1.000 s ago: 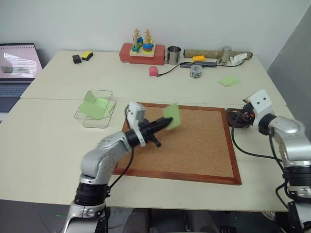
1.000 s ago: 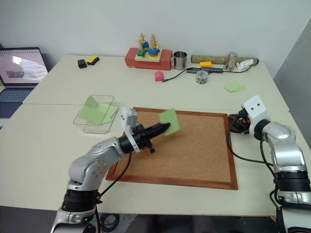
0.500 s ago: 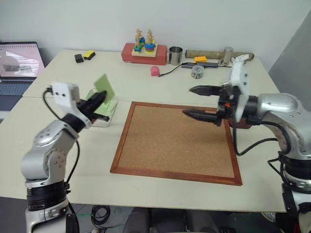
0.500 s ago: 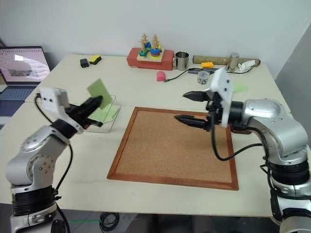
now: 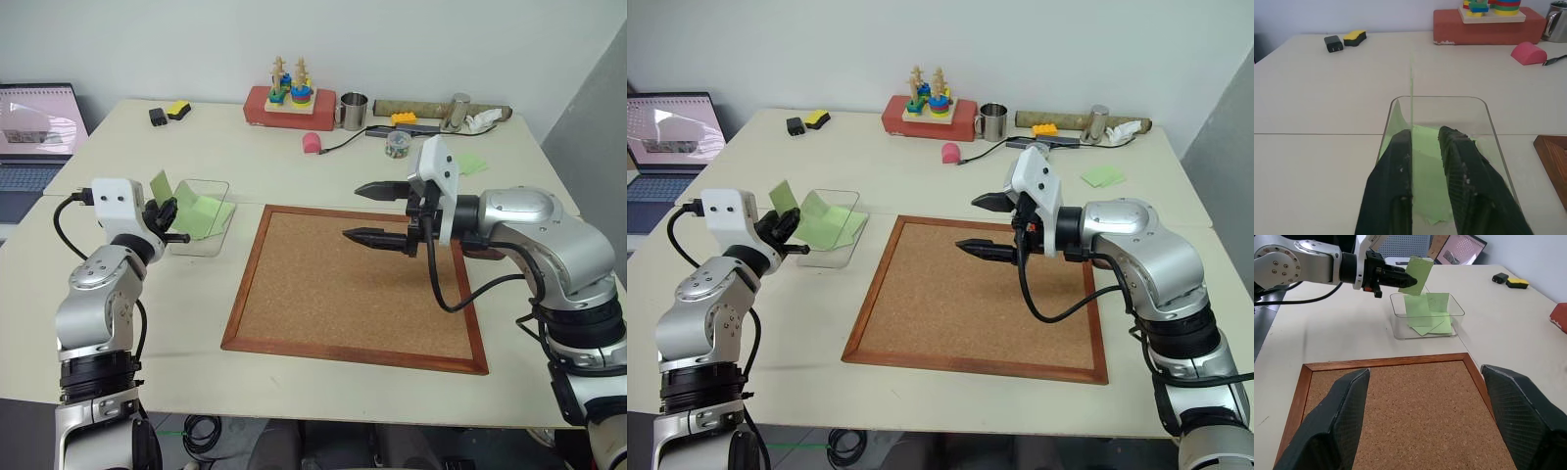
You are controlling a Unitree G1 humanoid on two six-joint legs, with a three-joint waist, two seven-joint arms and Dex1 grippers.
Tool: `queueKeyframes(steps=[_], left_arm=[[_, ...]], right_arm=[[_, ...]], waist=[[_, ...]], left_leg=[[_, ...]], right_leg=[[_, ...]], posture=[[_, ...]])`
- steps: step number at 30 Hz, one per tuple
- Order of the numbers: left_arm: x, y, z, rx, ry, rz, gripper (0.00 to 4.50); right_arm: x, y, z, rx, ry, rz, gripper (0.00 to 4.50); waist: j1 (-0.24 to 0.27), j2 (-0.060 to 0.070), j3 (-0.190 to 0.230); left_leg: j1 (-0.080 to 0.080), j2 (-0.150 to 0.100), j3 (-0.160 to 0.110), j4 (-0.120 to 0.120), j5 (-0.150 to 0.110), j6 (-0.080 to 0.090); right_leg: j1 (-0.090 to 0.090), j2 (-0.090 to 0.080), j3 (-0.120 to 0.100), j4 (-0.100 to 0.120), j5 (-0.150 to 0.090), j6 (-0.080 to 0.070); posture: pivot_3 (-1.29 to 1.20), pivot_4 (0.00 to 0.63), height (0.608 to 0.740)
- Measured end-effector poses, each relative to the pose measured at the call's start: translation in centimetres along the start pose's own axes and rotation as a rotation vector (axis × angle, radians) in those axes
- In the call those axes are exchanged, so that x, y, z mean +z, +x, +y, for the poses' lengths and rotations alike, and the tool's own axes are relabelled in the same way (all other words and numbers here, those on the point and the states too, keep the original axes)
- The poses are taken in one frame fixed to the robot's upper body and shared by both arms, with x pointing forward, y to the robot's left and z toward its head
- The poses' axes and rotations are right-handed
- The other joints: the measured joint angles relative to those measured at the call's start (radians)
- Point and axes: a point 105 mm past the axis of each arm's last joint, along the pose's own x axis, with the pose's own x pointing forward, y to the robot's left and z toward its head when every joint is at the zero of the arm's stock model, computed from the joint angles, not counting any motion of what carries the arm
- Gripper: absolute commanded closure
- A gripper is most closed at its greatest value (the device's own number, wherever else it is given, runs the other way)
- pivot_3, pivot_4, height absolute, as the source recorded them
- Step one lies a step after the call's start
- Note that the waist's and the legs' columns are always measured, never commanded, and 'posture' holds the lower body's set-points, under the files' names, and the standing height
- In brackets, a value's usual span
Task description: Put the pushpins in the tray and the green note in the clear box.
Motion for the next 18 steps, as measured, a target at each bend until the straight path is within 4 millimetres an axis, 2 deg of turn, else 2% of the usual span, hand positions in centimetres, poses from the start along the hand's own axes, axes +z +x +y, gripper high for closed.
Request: queueKeyframes(steps=[3,5,6,7,9,11,12,13,16,18], left_arm=[[-0.2,0.1,-0.4,-0.023,0.002,0.01,2.22],[-0.2,0.1,-0.5,-0.027,0.002,0.012,1.99],[-0.2,0.1,-0.6,-0.034,0.002,0.013,1.72],[-0.2,0.1,-0.6,-0.039,0.003,0.013,1.67],[0.3,-0.2,-0.9,-0.063,0.022,0.007,1.27],[1.3,-0.7,-1.3,-0.113,0.072,-0.009,1.16],[2.4,-1.6,-1.7,-0.195,0.153,-0.006,1.16],[2.5,-2.3,-1.9,-0.241,0.201,0.008,1.16],[2.5,-5.4,-2.4,-0.432,0.337,0.094,1.16],[2.2,-6.9,-2.3,-0.519,0.389,0.151,1.16]], right_arm=[[-0.1,0.0,0.0,-0.006,0.005,0.004,0.69],[-0.1,0.0,-0.1,-0.007,0.006,0.004,0.69],[-0.1,0.0,-0.1,-0.01,0.007,0.004,0.69],[-0.1,0.0,-0.1,-0.012,0.007,0.005,0.69],[-0.2,-0.1,-0.2,-0.018,0.005,0.008,0.69],[-0.3,-0.5,-0.3,-0.023,0.001,0.021,0.69],[-0.5,-1.2,-0.5,-0.025,-0.009,0.035,0.69],[-0.9,-1.9,-0.4,-0.026,-0.013,0.051,0.69],[-2.9,-5.3,-0.8,-0.045,-0.005,0.154,0.69],[-4.0,-6.9,-0.3,-0.014,-0.016,0.221,0.69]], waist=[[0.0,0.0,0.0],[0.0,0.0,0.0],[-0.001,0.0,0.0],[-0.001,0.0,0.0],[-0.001,0.0,0.0],[-0.001,-0.001,0.0],[-0.001,-0.001,0.0],[-0.002,-0.002,0.001],[-0.001,-0.001,0.001],[-0.001,-0.001,0.001]], left_leg=[[0.0,0.0,0.0,0.0,0.0,0.0],[0.0,0.0,0.0,0.0,0.0,0.0],[0.0,0.0,0.0,0.0,0.0,0.0],[0.0,0.0,0.0,0.0,0.0,0.0],[0.0,0.0,0.0,0.0,0.0,0.0],[0.0,0.0,0.0,0.0,0.0,0.0],[0.0,0.0,0.0,-0.001,0.0,0.0],[0.0,0.0,0.0,-0.001,0.0,0.0],[0.0,0.001,0.002,-0.003,-0.001,0.0],[0.0,0.002,0.002,-0.003,-0.001,0.0]], right_leg=[[0.0,0.0,0.0,0.0,0.0,0.0],[0.0,0.0,0.0,0.0,0.0,0.0],[0.0,0.0,0.0,0.0,0.0,0.0],[0.0,0.0,0.0,0.0,0.0,0.0],[0.0,0.0,0.0,0.0,0.0,0.0],[0.0,0.0,0.0,0.0,0.0,0.0],[0.0,0.0,0.0,0.0,0.0,0.0],[0.0,0.0,0.0,-0.002,0.0,0.0],[-0.001,-0.002,0.001,-0.003,-0.001,-0.001],[-0.001,-0.001,0.0,-0.002,-0.001,-0.001]], posture=[[0.0,0.15,0.74],[0.0,0.15,0.74],[0.0,0.15,0.74],[0.0,0.15,0.74],[0.0,0.15,0.74],[0.0,0.15,0.74],[0.0,0.15,0.74],[0.0,0.15,0.74],[0.0,0.15,0.74],[0.0,0.15,0.74]])
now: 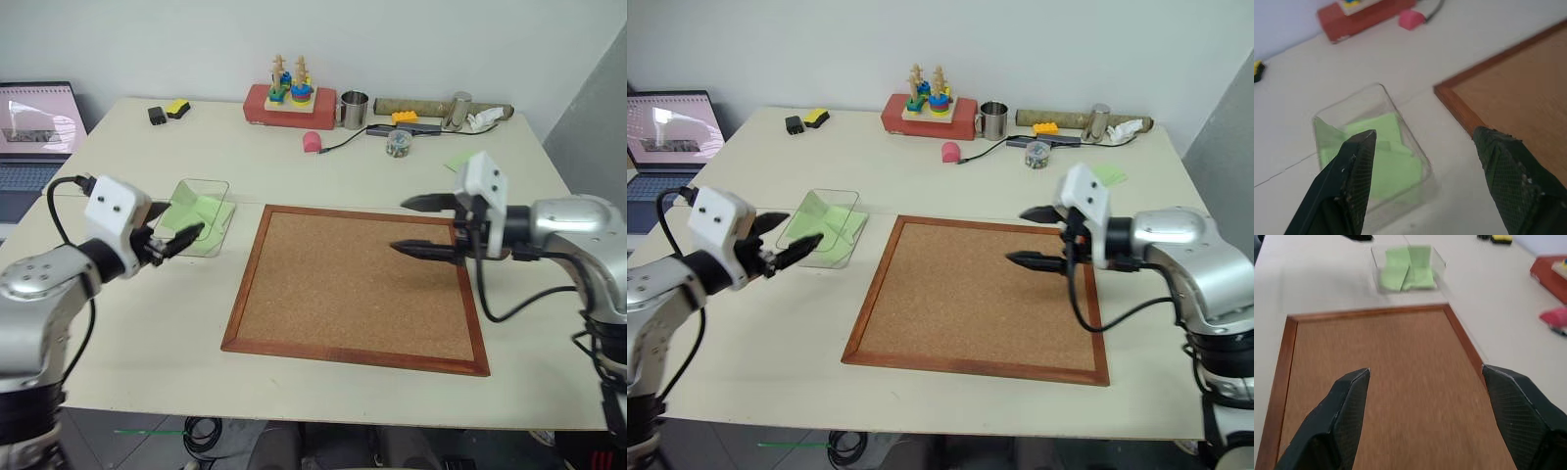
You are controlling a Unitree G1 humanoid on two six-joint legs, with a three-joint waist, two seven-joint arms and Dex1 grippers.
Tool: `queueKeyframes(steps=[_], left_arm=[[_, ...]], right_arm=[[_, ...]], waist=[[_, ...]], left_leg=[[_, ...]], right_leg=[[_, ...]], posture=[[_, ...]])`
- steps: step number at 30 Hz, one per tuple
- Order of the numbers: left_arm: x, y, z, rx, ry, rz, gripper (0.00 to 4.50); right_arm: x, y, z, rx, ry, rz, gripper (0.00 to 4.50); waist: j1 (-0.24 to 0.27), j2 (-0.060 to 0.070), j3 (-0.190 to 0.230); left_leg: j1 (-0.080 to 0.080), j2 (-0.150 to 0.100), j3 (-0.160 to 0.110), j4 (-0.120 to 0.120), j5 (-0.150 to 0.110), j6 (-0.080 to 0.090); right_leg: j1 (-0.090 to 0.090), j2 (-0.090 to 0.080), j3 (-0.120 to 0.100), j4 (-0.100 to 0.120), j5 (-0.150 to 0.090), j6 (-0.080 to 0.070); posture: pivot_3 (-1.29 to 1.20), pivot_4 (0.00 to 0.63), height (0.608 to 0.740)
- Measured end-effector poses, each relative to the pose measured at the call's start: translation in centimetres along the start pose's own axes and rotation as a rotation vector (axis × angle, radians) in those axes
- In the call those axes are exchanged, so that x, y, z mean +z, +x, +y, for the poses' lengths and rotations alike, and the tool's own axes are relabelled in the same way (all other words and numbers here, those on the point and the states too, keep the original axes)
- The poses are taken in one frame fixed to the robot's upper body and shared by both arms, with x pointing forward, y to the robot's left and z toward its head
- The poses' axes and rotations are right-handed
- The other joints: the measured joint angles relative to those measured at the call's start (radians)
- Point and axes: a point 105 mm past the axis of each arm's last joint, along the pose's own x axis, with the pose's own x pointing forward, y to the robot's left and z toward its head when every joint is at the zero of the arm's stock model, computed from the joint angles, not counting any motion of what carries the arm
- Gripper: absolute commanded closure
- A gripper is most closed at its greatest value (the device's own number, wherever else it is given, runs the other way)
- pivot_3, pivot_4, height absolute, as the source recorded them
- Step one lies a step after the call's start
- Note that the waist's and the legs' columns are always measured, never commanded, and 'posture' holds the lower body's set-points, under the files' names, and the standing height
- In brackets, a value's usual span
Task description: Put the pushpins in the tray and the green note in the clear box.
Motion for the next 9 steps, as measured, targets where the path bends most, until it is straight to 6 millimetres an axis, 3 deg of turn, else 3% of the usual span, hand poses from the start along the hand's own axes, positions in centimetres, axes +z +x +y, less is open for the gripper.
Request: queueKeyframes(steps=[3,9], left_arm=[[-1.4,-3.3,0.4,-0.084,0.034,0.126,1.16],[-3.0,-5.5,0.5,-0.134,0.068,0.211,1.16]], right_arm=[[-3.5,-3.8,-0.1,-0.002,-0.004,0.188,0.69],[-6.0,-8.5,-1.1,-0.058,-0.032,0.358,0.69]], waist=[[0.0,0.001,0.0],[-0.001,0.001,0.001]], left_leg=[[0.001,0.0,0.002,-0.001,0.0,0.0],[0.003,0.002,0.004,0.0,0.0,0.0]], right_leg=[[0.0,0.0,0.0,0.0,-0.002,-0.002],[0.001,0.0,0.0,0.001,-0.002,-0.003]], posture=[[0.0,0.15,0.74],[0.0,0.15,0.74]])
